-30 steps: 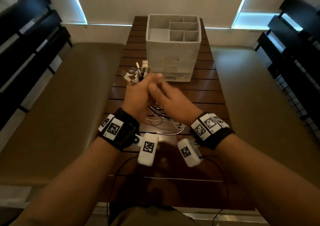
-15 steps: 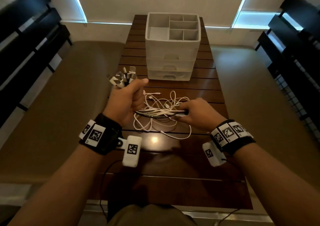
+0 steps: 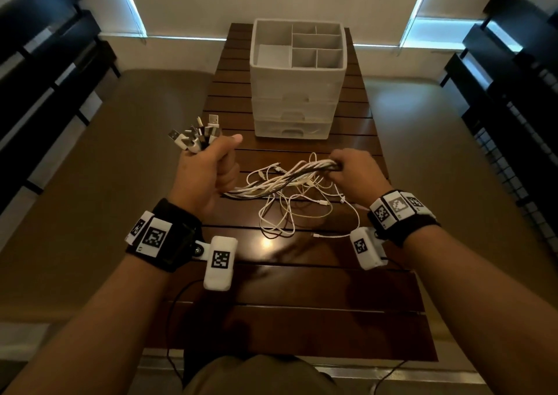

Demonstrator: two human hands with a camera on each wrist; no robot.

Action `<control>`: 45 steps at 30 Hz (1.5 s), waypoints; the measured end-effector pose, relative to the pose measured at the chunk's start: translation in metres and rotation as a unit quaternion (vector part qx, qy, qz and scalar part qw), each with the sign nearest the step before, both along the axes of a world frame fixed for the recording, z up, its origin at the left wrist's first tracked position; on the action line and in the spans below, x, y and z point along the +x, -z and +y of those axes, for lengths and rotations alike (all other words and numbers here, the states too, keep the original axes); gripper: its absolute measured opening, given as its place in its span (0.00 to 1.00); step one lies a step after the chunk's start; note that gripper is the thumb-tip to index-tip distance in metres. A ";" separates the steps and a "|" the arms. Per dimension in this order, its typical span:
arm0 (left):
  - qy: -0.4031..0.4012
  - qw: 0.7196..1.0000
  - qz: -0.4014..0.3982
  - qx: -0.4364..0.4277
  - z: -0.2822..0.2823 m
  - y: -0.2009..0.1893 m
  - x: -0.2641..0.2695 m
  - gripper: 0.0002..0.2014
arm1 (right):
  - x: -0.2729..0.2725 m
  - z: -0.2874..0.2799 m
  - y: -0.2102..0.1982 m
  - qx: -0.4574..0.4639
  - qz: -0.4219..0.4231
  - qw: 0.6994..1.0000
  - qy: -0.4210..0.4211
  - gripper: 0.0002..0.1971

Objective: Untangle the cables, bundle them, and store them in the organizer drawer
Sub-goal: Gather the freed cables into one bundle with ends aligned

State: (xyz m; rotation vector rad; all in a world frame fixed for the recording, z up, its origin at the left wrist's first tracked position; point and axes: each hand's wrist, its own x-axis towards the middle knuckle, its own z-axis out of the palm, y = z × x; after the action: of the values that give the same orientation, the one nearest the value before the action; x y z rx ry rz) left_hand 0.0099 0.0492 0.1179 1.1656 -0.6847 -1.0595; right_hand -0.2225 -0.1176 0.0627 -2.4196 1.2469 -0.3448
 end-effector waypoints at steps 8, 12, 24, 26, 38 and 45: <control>0.029 0.999 -0.013 -0.005 -0.005 0.001 -0.007 0.25 | 0.001 0.010 -0.031 0.068 -0.339 0.938 -0.039 0.15; 0.019 1.000 -0.001 0.002 -0.003 -0.002 0.000 0.25 | -0.017 0.004 -0.036 0.060 -0.109 0.990 -0.067 0.03; 0.034 0.999 0.039 0.014 0.001 0.013 -0.007 0.27 | -0.017 0.021 -0.007 0.347 -0.001 0.932 -0.110 0.35; 0.035 0.998 0.040 0.011 -0.002 0.014 -0.004 0.27 | -0.015 0.014 -0.008 0.411 -0.084 0.901 -0.109 0.37; 0.014 0.999 0.029 0.021 0.004 0.013 0.003 0.27 | 0.015 0.010 -0.017 -0.139 -0.102 0.978 -0.117 0.09; -0.001 0.998 0.057 0.021 0.011 0.018 0.007 0.28 | -0.017 0.016 -0.011 0.089 0.170 0.974 -0.118 0.14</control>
State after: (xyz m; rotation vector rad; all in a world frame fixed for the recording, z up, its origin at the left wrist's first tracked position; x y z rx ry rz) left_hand 0.0167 0.0605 0.1003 1.1328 -0.5735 -1.1345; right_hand -0.2392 -0.1018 0.0737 -2.4996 1.0479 0.2506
